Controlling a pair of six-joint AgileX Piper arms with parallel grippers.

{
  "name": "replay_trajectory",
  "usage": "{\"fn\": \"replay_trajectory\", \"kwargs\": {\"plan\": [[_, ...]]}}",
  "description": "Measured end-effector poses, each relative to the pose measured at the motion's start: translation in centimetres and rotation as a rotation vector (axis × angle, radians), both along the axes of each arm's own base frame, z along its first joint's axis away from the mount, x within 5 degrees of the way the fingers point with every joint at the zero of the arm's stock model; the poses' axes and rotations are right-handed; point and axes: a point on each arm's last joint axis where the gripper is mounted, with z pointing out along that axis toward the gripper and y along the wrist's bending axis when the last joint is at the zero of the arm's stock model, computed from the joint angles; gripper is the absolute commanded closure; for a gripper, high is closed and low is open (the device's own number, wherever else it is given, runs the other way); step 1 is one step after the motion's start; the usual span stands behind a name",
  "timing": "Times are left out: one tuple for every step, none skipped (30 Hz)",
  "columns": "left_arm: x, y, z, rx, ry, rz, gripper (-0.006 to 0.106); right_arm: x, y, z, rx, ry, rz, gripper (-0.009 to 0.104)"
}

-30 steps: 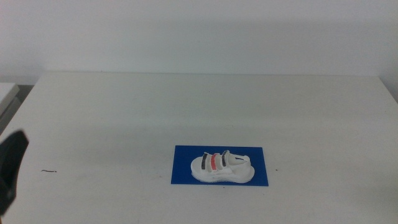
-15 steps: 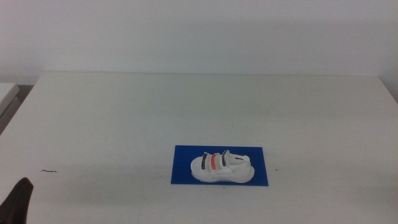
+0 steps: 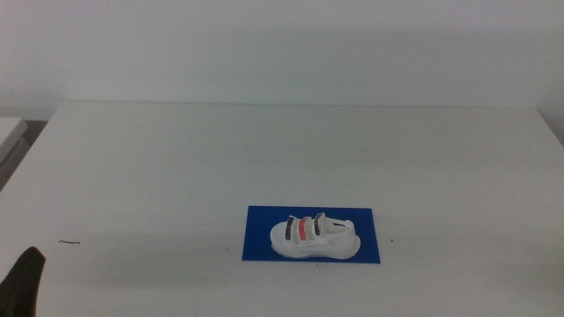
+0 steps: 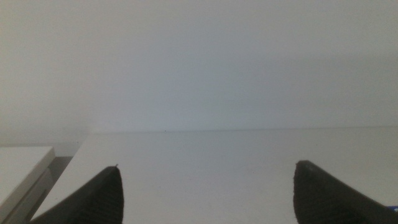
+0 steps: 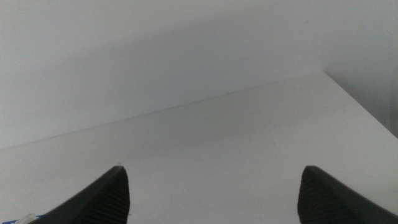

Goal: Use one arm to grab the shoe from the table and place it on the mat.

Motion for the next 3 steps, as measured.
{"fn": "replay_trajectory", "kwargs": {"plan": [[0.00, 0.00, 0.03, 0.000, -0.003, 0.000, 0.007, 0.00, 0.00, 0.00, 0.000, 0.000, 0.000, 0.016], [0.00, 0.00, 0.04, 0.000, -0.005, 0.000, 0.007, 0.00, 0.00, 0.00, 0.000, 0.000, 0.000, 0.016], [0.00, -0.01, 0.06, -0.001, -0.007, -0.001, 0.007, 0.00, 0.00, 0.00, 0.000, 0.000, 0.000, 0.016]]}}
